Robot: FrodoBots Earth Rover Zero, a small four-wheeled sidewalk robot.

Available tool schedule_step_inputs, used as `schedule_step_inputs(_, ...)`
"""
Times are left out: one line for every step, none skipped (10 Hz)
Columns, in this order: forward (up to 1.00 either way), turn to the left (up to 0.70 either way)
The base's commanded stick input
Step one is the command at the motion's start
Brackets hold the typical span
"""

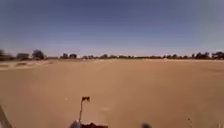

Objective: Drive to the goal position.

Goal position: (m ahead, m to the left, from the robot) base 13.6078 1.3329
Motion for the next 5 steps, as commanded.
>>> schedule_step_inputs(0.7,0.0)
schedule_step_inputs(0.7,0.0)
schedule_step_inputs(0.7,0.0)
schedule_step_inputs(0.7,0.0)
schedule_step_inputs(0.7,0.0)
